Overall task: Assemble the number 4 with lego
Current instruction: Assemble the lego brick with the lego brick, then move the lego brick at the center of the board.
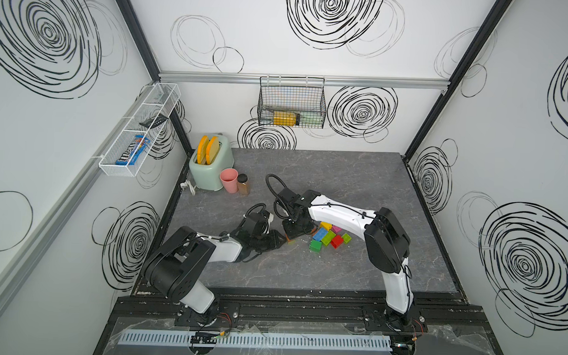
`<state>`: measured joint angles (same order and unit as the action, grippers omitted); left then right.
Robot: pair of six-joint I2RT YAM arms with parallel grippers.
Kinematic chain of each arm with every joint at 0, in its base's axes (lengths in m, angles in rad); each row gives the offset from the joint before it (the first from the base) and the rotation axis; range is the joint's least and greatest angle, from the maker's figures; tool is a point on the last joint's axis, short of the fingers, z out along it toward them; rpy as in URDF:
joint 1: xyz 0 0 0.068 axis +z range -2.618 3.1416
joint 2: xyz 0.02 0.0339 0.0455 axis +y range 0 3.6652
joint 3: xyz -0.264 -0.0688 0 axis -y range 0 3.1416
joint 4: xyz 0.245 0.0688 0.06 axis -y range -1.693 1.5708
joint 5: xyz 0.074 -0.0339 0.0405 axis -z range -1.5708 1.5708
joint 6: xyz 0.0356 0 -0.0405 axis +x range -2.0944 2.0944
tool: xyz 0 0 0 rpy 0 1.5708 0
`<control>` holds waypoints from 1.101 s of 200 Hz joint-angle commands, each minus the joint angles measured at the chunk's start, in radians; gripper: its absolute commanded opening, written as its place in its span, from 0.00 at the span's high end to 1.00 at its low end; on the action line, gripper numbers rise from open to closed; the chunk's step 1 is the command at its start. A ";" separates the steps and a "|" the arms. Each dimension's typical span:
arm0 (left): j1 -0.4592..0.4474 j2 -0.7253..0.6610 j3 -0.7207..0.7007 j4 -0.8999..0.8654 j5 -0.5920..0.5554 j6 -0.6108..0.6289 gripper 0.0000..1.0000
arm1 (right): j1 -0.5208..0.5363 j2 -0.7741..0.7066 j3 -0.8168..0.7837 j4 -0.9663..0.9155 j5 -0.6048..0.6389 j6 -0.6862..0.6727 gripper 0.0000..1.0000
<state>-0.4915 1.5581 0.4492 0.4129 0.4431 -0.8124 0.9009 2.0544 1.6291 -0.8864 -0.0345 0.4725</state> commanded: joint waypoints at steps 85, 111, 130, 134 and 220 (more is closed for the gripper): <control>0.012 -0.020 0.034 -0.056 -0.038 0.052 0.66 | -0.170 -0.359 -0.318 0.209 0.001 0.081 0.18; 0.020 -0.082 0.026 -0.122 -0.079 0.077 0.62 | -0.328 -0.487 -0.532 0.317 -0.140 0.093 0.27; 0.022 -0.123 0.026 -0.176 -0.112 0.100 0.59 | -0.358 -0.517 -0.614 0.379 -0.246 0.037 0.40; 0.022 -0.130 0.026 -0.185 -0.119 0.104 0.58 | -0.354 -0.520 -0.623 0.388 -0.259 0.027 0.42; 0.006 -0.296 0.016 -0.358 -0.263 0.117 0.01 | -0.318 -0.620 -0.778 0.414 -0.178 0.071 0.79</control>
<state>-0.4770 1.3140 0.4667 0.1116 0.2592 -0.6983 0.5827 1.5108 0.9268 -0.4931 -0.1902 0.5358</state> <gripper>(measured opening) 0.904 0.234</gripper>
